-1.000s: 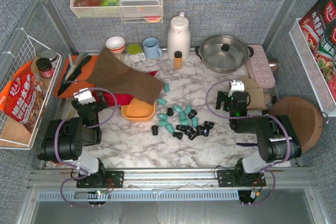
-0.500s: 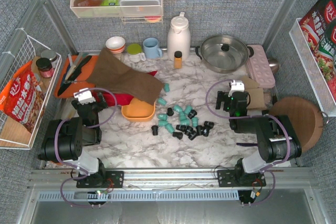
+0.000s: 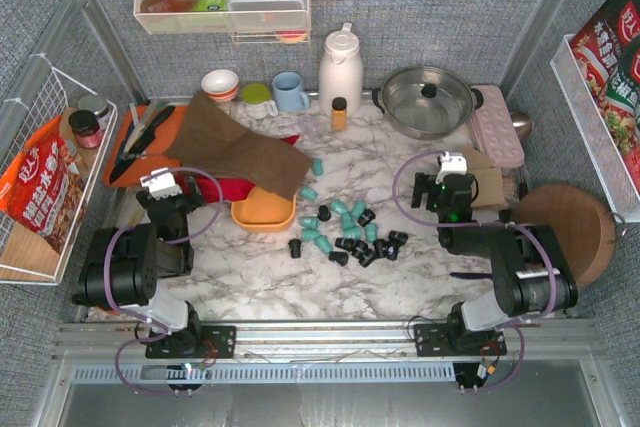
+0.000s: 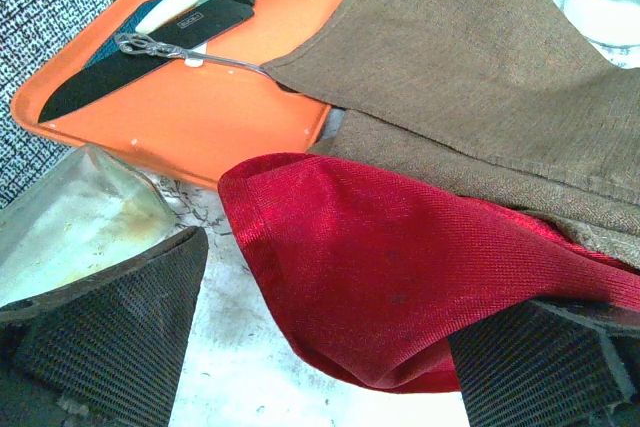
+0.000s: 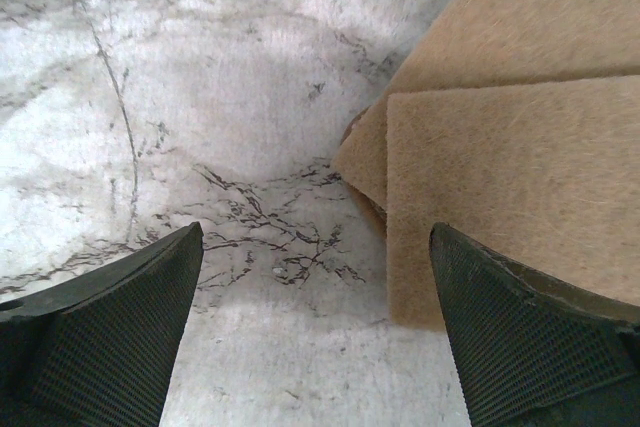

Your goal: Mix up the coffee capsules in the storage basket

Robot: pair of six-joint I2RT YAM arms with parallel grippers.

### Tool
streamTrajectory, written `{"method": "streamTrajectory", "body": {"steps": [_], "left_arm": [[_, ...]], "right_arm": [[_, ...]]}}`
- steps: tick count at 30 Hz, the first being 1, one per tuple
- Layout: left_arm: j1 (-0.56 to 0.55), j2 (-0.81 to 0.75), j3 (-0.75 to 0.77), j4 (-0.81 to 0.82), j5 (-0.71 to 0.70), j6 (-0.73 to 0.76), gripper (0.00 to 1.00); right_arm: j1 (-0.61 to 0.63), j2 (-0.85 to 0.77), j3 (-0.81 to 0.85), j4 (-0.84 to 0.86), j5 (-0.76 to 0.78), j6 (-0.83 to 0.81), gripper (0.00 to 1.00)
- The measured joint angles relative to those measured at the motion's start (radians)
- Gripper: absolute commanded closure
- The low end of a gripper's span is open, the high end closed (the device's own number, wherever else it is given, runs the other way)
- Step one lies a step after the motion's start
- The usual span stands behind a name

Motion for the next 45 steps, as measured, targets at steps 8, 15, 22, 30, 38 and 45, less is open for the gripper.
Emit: {"method": "streamTrajectory", "body": {"steps": [8, 15, 22, 30, 38, 45], "left_arm": [[0.000, 0.000, 0.000, 0.000, 0.000, 0.000, 0.01], [0.002, 0.000, 0.000, 0.000, 0.002, 0.000, 0.01], [0.002, 0.000, 0.000, 0.000, 0.003, 0.000, 0.01], [0.002, -0.134, 0.037, -0.122, 0.003, 0.010, 0.01], [-0.002, -0.444, 0.253, -0.508, -0.037, -0.098, 0.01], [-0.003, -0.560, 0.455, -0.951, -0.153, -0.325, 0.01]], "right_arm": [[0.048, -0.169, 0.267, -0.434, 0.111, 0.043, 0.01], [0.112, -0.239, 0.402, -0.821, 0.195, 0.071, 0.01], [0.195, -0.376, 0.365, -0.916, 0.230, 0.107, 0.01], [0.278, -0.412, 0.281, -0.791, 0.278, 0.107, 0.01], [0.343, -0.448, 0.234, -0.694, 0.302, 0.068, 0.01], [0.364, -0.466, 0.213, -0.654, 0.285, 0.071, 0.01]]}}
